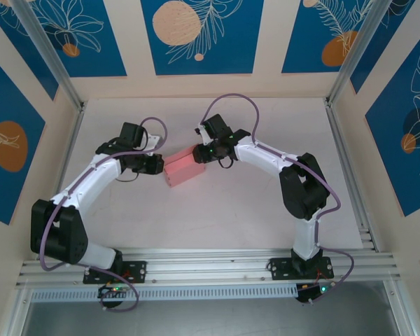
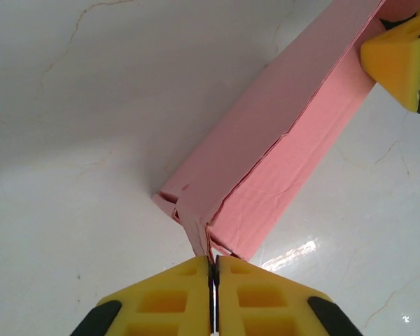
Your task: Fold the paper box
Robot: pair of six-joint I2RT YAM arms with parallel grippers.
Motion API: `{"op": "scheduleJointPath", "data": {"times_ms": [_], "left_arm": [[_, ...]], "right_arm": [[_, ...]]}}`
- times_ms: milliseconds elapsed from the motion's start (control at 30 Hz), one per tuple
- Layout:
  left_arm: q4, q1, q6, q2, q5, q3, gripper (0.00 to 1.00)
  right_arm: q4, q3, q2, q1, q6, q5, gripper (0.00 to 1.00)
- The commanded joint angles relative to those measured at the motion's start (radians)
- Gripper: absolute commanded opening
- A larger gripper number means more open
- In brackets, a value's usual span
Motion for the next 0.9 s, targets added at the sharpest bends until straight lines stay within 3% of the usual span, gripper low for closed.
{"op": "scheduleJointPath", "data": {"times_ms": [0,400,867], "left_arm": [[0.035,-0.018,-0.010,0.014,0.062,0.015,0.06],[0.144,-0.023,-0.080,0.020,0.124,-0.031,0.00],[0.039,-0.026,-0.012,0.008,0.021,-0.031,0.00]], "right_arm": [[-0.040,-0.010,0.035,0.011,-0.012,-0.013,0.34],[-0.038,-0.011,0.037,0.011,-0.012,-0.017,0.32],[-0.039,-0.010,0.037,0.011,-0.012,-0.015,0.30]]}}
